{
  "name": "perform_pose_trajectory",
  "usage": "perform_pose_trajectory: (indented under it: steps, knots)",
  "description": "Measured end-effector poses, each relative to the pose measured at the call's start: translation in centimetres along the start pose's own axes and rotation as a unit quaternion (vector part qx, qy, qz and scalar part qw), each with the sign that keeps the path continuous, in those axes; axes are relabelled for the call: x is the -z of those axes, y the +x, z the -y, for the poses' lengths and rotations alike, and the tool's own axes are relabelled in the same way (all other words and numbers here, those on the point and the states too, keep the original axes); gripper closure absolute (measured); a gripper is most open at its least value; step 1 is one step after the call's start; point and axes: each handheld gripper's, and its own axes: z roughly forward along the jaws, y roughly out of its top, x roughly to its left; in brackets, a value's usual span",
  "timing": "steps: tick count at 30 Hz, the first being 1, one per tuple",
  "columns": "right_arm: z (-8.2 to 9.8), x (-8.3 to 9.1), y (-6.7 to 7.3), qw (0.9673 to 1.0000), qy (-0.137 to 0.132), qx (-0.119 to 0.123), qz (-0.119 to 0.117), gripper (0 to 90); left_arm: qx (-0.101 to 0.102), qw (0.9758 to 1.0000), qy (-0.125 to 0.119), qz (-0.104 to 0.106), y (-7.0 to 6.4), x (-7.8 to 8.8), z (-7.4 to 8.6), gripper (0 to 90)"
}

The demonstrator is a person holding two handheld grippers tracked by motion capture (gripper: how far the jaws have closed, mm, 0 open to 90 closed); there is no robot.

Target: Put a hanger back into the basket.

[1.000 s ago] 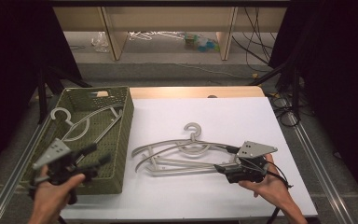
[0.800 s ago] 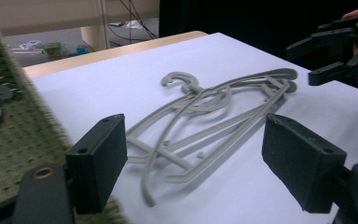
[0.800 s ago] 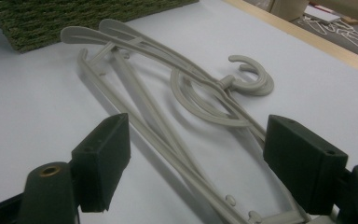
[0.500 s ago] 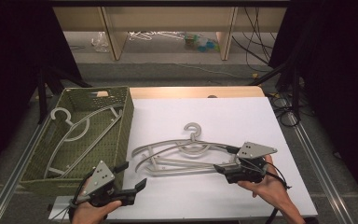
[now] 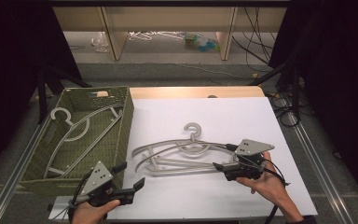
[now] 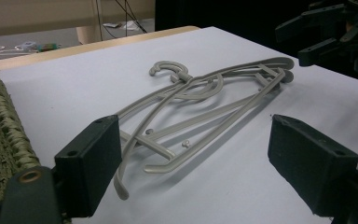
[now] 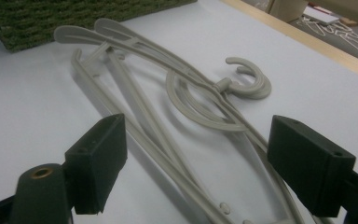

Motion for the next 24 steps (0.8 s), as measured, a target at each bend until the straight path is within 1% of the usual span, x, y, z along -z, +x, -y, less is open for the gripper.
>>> perform_pose_trajectory:
  steps: [1, 2, 3, 4, 5, 6, 7, 9, 10, 11, 12, 13, 14, 15, 16, 17, 18, 19, 20, 21, 22, 23, 24]
  knots:
    - [-0.2, -0.5, -0.6, 0.9999, 0.008, 0.007, 0.003, 20.7, 0.000, 1.0000, 0.000, 0.001, 0.0, 0.0, 0.0, 17.3]
    - [-0.2, -0.5, -0.6, 0.9999, 0.008, 0.007, 0.003, 20.7, -0.001, 1.0000, -0.002, 0.005, 0.0, -0.1, 0.1, 17.3]
    - [-0.2, -0.7, -0.8, 0.9999, 0.014, 0.008, 0.006, 21.0, -0.002, 1.0000, -0.002, 0.005, 0.0, -0.1, 0.1, 17.4]
    - [-0.4, -1.3, -1.6, 0.9995, 0.025, 0.013, 0.015, 22.3, -0.005, 1.0000, 0.000, 0.001, 0.0, 0.0, 0.0, 17.4]
    - [-0.4, -1.3, -1.6, 0.9995, 0.025, 0.013, 0.015, 22.3, -0.005, 1.0000, 0.000, 0.001, 0.0, 0.0, 0.0, 17.4]
    - [-0.5, -1.5, -1.9, 0.9993, 0.027, 0.015, 0.020, 22.4, -0.005, 1.0000, 0.000, 0.000, 0.0, 0.0, 0.1, 17.4]
    - [-0.6, -1.9, -2.4, 0.9990, 0.038, 0.014, 0.018, 22.7, -0.007, 1.0000, 0.000, -0.002, 0.1, 0.1, 0.1, 17.4]
    - [-0.7, -2.5, -3.4, 0.9986, 0.041, 0.021, 0.023, 23.5, -0.008, 1.0000, 0.002, -0.003, 0.2, 0.1, 0.2, 17.4]
    - [-0.7, -2.8, -3.8, 0.9984, 0.047, 0.020, 0.023, 23.8, -0.005, 1.0000, -0.004, 0.000, 0.4, 0.0, 0.2, 17.4]
    - [-0.7, -3.1, -4.2, 0.9982, 0.051, 0.021, 0.023, 24.5, -0.006, 1.0000, -0.003, -0.003, 0.5, 0.0, 0.2, 17.4]
    - [-0.6, -3.8, -5.0, 0.9979, 0.058, 0.020, 0.021, 25.7, -0.002, 1.0000, -0.003, -0.008, 0.6, 0.0, 0.2, 17.4]
    - [-0.6, -4.1, -5.2, 0.9973, 0.069, 0.016, 0.019, 26.0, -0.002, 1.0000, -0.003, -0.008, 0.6, 0.0, 0.2, 17.5]
    - [-0.6, -4.5, -5.4, 0.9964, 0.079, 0.024, 0.017, 27.4, 0.002, 0.9999, -0.004, -0.009, 0.8, 0.0, 0.3, 17.5]
    - [-0.6, -4.5, -5.4, 0.9964, 0.079, 0.024, 0.017, 27.4, 0.002, 0.9999, -0.004, -0.009, 0.8, 0.0, 0.3, 18.0]
    - [-0.6, -4.9, -5.6, 0.9956, 0.087, 0.030, 0.018, 28.8, 0.003, 1.0000, -0.004, -0.008, 0.8, -0.1, 0.3, 18.0]
    - [-0.9, -5.8, -5.7, 0.9945, 0.094, 0.042, 0.017, 30.3, 0.002, 1.0000, -0.004, -0.008, 0.7, -0.1, 0.3, 17.7]
    - [-0.9, -5.8, -5.7, 0.9945, 0.094, 0.042, 0.017, 30.3, 0.011, 0.9999, -0.004, -0.008, 0.6, -0.1, 0.3, 17.7]
    - [-1.0, -6.2, -5.7, 0.9939, 0.095, 0.052, 0.020, 31.9, 0.010, 0.9999, -0.003, -0.008, 0.6, -0.1, 0.3, 17.7]
    - [-1.2, -6.6, -5.7, 0.9927, 0.101, 0.062, 0.023, 34.2, 0.011, 0.9999, -0.005, -0.009, 0.5, -0.1, 0.3, 17.7]
    - [-1.3, -7.0, -5.8, 0.9918, 0.108, 0.065, 0.020, 35.6, 0.000, 1.0000, -0.006, -0.006, 0.6, 0.0, 0.3, 17.8]
    - [-1.3, -7.4, -5.9, 0.9907, 0.117, 0.068, 0.016, 36.5, 0.000, 1.0000, -0.007, -0.005, 0.6, 0.1, 0.2, 17.9]
    - [-1.2, -8.1, -6.0, 0.9884, 0.134, 0.071, 0.016, 37.4, 0.004, 0.9999, -0.009, -0.005, 0.5, 0.1, 0.2, 18.0]
    - [-1.2, -8.3, -6.1, 0.9875, 0.138, 0.073, 0.017, 38.9, 0.000, 1.0000, -0.009, -0.002, 0.5, 0.1, 0.2, 18.0]
